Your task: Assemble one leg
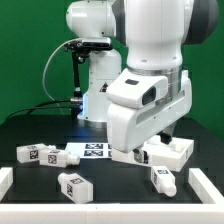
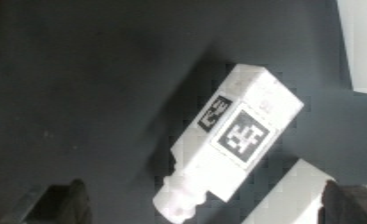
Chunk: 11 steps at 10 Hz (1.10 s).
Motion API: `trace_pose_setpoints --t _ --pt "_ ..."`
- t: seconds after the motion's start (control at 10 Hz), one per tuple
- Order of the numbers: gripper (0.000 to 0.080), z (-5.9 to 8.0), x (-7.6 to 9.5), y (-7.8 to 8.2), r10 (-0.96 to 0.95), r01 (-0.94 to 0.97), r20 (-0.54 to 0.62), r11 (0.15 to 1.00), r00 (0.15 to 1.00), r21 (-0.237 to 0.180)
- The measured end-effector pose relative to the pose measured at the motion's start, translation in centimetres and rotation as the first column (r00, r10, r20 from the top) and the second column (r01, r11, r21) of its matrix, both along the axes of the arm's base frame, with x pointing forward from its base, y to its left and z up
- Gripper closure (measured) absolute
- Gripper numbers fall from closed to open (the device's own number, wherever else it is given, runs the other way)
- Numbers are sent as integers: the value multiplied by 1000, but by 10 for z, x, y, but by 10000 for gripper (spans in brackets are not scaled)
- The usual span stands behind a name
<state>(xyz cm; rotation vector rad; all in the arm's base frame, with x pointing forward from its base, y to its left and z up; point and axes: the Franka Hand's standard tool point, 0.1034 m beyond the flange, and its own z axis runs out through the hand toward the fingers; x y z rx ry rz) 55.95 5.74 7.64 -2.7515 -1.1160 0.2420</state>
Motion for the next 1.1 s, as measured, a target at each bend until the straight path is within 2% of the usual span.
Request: trace_pose_setpoints --t 0.8,1.0,1.1 --pt "150 -1 -1 0 0 0 -1 1000 1000 0" --pt "150 -3 -1 3 -117 117 34 993 993 -25" --pt "150 -7 -3 12 -216 219 64 975 974 -39"
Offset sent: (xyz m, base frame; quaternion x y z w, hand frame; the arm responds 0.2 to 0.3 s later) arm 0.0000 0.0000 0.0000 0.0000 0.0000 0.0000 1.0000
